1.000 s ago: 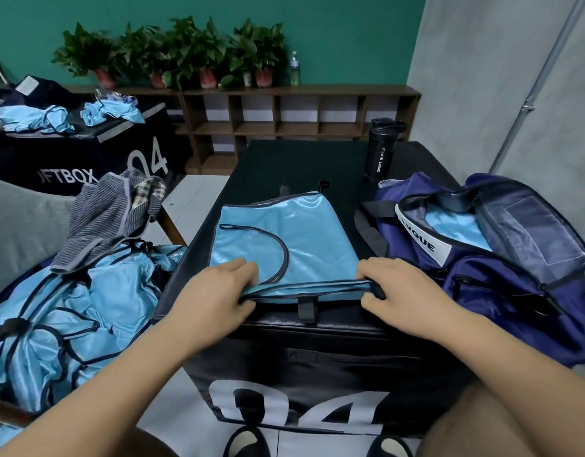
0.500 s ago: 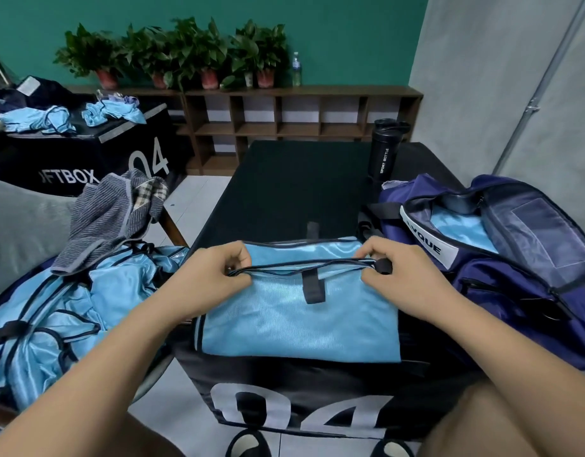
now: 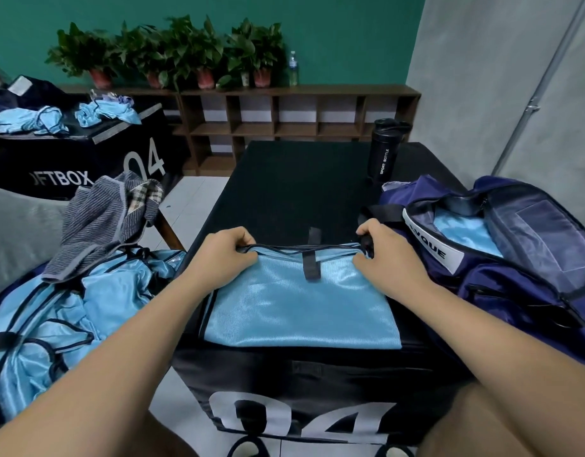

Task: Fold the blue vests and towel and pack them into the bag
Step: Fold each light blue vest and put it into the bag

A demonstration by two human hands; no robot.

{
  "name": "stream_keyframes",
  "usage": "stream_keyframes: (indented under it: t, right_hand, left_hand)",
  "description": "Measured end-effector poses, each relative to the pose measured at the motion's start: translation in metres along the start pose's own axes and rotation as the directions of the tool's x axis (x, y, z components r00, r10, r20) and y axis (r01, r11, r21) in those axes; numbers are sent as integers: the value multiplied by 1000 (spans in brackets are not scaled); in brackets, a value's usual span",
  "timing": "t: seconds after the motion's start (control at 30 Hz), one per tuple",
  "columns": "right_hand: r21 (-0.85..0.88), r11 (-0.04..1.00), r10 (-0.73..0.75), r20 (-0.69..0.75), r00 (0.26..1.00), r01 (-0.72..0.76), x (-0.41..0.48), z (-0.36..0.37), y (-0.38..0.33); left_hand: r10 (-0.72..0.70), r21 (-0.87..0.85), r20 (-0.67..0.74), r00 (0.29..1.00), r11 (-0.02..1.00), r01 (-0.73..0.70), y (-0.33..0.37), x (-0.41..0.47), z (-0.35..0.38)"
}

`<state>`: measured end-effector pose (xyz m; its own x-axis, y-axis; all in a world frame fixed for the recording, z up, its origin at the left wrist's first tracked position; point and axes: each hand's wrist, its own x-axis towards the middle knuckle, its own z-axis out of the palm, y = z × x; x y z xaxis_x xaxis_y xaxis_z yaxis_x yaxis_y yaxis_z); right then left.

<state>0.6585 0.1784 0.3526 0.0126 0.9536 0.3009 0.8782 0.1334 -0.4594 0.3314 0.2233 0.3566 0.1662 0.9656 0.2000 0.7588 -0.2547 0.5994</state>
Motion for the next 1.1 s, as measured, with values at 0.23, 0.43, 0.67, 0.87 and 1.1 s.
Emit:
stream_keyframes:
  t: [0.23, 0.43, 0.67, 0.87, 1.1]
  right_hand:
    - [-349, 933, -100, -21, 995, 87, 10, 7, 1]
    - [-575, 799, -279, -98, 955, 175, 14, 2, -6]
    - [-347, 774, -529, 107, 842, 530, -23, 34, -26]
    - [-234, 788, -529, 217, 820, 570, -23, 45, -21]
    - [-105, 873, -394, 423, 816, 476, -13, 47, -26]
  left_hand:
    - [-18, -10, -17, 1000, 1000, 18, -9, 13, 17]
    - [-3, 104, -223, 975, 994, 27, -23, 22, 23]
    - [160, 97, -151, 975, 984, -147, 18, 3, 29]
    - [219, 95, 212, 952, 965, -243, 22, -18, 54]
    - [222, 25, 234, 946, 972, -235, 13, -14, 60]
